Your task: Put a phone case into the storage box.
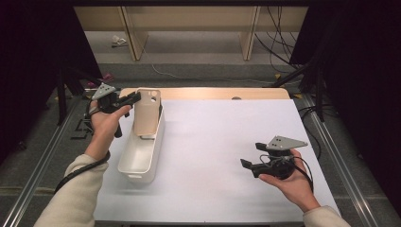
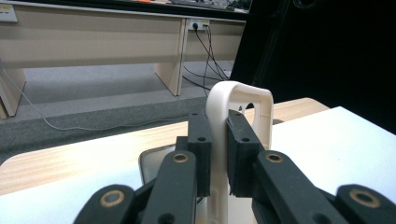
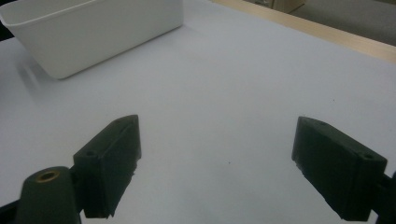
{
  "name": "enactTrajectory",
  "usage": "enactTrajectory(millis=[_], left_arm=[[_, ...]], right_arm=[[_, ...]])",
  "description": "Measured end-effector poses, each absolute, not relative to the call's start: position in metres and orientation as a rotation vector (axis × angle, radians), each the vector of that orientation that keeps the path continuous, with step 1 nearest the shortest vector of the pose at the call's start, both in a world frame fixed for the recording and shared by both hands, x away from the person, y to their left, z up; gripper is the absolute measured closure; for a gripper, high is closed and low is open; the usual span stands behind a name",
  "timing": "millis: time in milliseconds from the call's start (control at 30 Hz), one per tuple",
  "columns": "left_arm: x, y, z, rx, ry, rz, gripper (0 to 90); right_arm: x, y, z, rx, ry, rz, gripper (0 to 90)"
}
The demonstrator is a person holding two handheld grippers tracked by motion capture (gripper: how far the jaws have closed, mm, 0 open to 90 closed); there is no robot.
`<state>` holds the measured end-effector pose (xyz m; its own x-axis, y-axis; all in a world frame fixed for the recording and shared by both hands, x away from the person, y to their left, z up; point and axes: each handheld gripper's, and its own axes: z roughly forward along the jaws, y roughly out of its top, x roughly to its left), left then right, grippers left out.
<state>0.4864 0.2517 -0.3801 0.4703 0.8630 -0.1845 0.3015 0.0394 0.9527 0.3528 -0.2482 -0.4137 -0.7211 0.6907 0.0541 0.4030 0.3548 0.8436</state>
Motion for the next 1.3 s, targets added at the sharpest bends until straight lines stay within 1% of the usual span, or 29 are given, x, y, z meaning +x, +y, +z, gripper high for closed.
enactTrajectory(millis=[567,967,1300], left_arm=[[0.49,0.253,-0.389,1.534,1.081,0.576,81.4],[0.492,0.255,-0.406,1.547,1.104,0.547,81.3],[0.494,0.256,-0.413,1.558,1.113,0.535,81.3]], right_arm=[[0.353,-0.248,-0.414,0.968,2.313,1.302,16.5],[0.353,-0.248,-0.414,0.968,2.311,1.305,16.5],[0.353,-0.248,-0.414,0.969,2.311,1.304,16.6]])
